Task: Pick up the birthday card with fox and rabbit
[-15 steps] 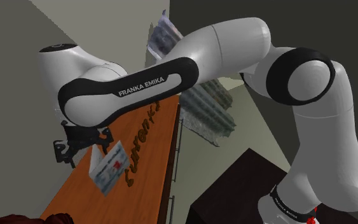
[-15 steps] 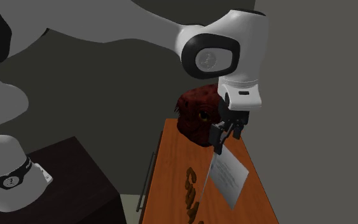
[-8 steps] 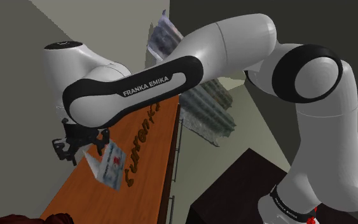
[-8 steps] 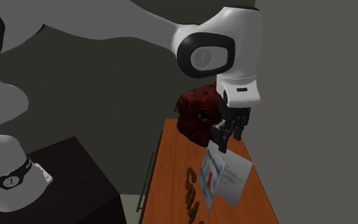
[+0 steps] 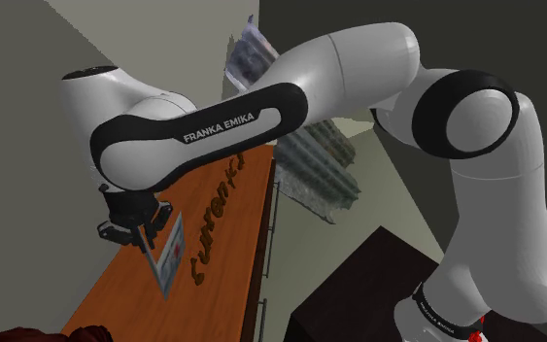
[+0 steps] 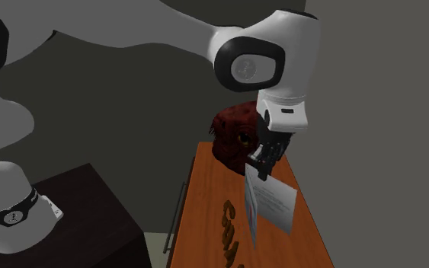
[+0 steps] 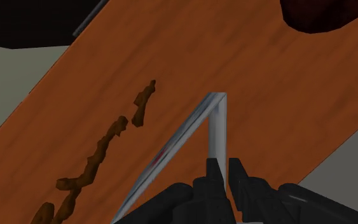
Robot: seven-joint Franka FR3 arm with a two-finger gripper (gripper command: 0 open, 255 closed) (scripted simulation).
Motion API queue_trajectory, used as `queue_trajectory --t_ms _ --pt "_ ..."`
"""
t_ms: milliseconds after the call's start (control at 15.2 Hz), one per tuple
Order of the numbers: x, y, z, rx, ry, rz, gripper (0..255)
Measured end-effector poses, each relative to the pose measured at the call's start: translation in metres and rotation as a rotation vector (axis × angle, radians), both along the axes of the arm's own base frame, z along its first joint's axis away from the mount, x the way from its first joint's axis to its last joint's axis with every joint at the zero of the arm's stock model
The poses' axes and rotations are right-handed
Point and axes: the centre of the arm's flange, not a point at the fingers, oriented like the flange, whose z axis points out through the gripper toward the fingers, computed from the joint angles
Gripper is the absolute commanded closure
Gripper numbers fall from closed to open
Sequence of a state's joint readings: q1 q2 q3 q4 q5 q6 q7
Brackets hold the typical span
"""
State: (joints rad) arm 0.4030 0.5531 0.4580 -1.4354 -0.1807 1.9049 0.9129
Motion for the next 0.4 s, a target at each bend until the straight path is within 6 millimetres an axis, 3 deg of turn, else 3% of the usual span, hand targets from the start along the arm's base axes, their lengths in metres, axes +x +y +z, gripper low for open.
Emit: queue_trajectory --t_ms 396 --pt "0.000 -0.001 0.029 -0.001 0.001 0.000 255"
